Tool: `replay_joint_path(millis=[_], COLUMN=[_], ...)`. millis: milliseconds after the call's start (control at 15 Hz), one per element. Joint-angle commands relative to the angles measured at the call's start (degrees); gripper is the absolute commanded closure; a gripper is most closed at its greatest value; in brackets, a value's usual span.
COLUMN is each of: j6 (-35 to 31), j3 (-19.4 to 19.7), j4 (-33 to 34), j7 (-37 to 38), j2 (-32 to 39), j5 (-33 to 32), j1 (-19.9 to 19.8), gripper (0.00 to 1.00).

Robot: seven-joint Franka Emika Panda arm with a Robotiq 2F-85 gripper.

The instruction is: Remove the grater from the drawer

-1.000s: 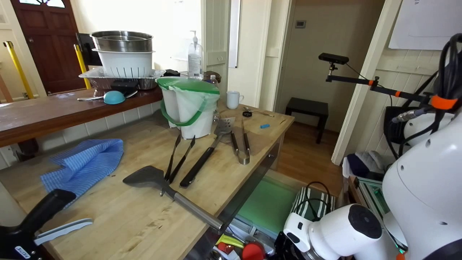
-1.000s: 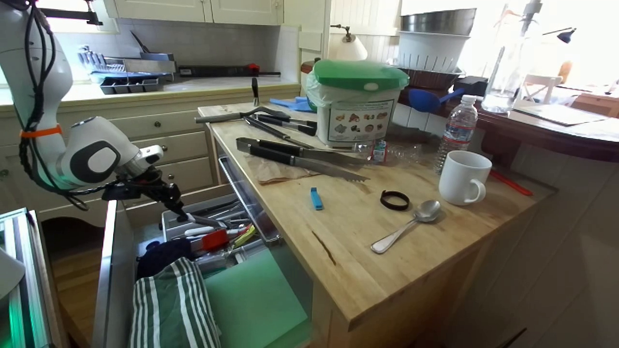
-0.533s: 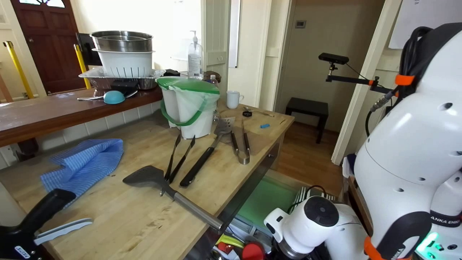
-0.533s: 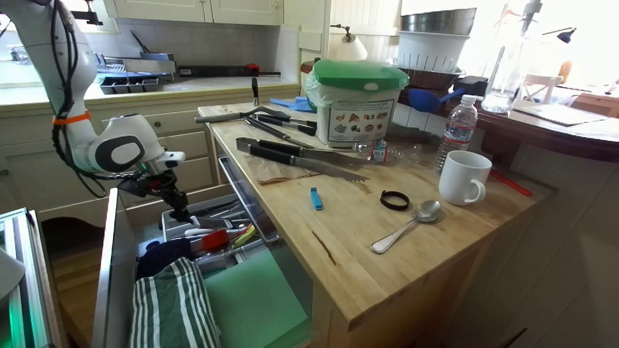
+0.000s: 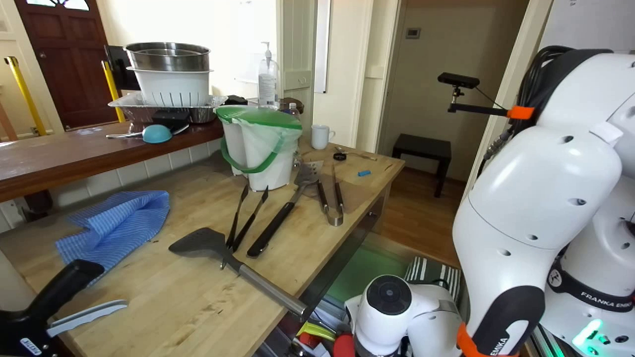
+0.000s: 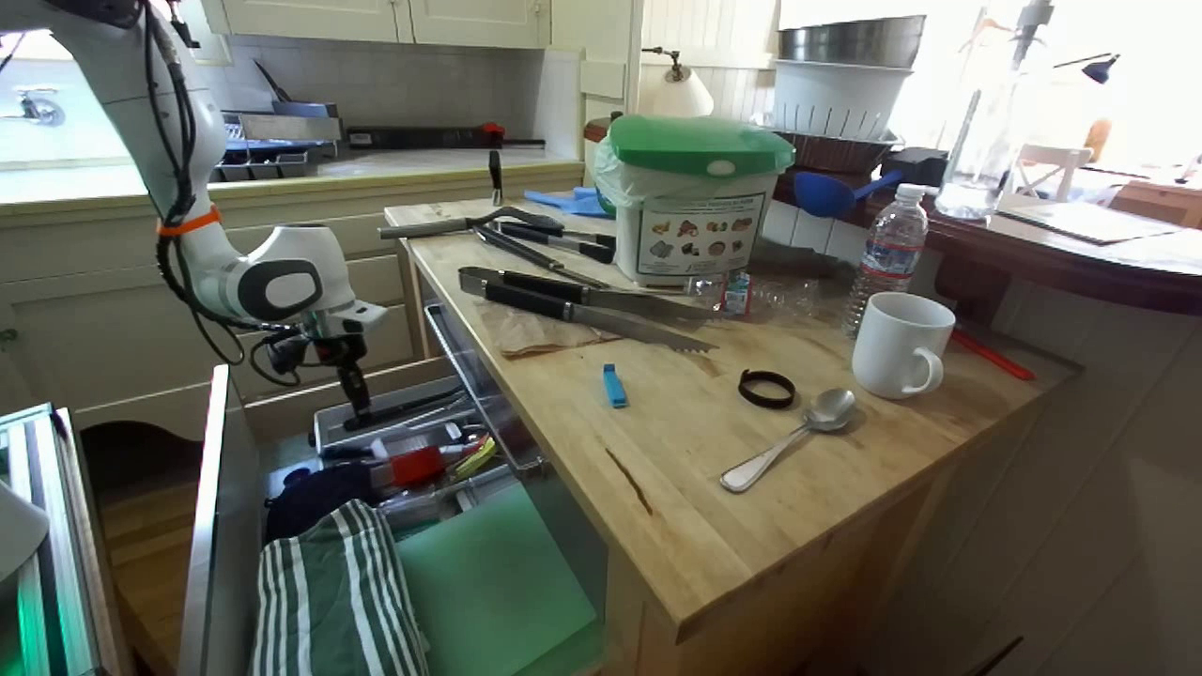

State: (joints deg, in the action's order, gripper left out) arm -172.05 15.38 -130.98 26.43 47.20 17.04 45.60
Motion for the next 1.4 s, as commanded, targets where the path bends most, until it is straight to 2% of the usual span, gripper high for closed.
replay_joint_path(millis=[0, 67, 133, 200, 467, 533, 733, 1067, 1133, 1200, 1333], j6=[4.19, 4.63, 5.13, 5.64, 7.85, 8.77, 11.92, 14.29, 14.25, 14.51, 14.99], j3=[0.54, 0.78, 0.43, 0.33, -0.99, -1.31, -2.06, -3.7, -3.77, -4.25, -4.56], j4=[5.08, 5.82, 6.45, 7.08, 9.81, 10.52, 13.28, 18.4, 19.53, 20.49, 21.96], j7=[8.04, 9.45, 10.6, 11.72, 12.49, 12.12, 12.43, 12.36, 12.25, 11.82, 11.83], j2=[4.18, 4.85, 5.32, 5.9, 8.03, 8.53, 10.62, 14.83, 15.74, 16.42, 17.69], j5=[0.5, 0.19, -0.14, -0.4, -2.42, -2.97, -4.89, -8.06, -8.7, -9.12, -9.61], j1=[0.18, 0.34, -0.24, -0.45, -2.51, -2.89, -3.41, -4.37, -4.34, -4.76, -4.8], gripper=[0.92, 0.42, 0.41, 0.35, 0.05, 0.01, 0.0, 0.13, 0.11, 0.15, 0.12])
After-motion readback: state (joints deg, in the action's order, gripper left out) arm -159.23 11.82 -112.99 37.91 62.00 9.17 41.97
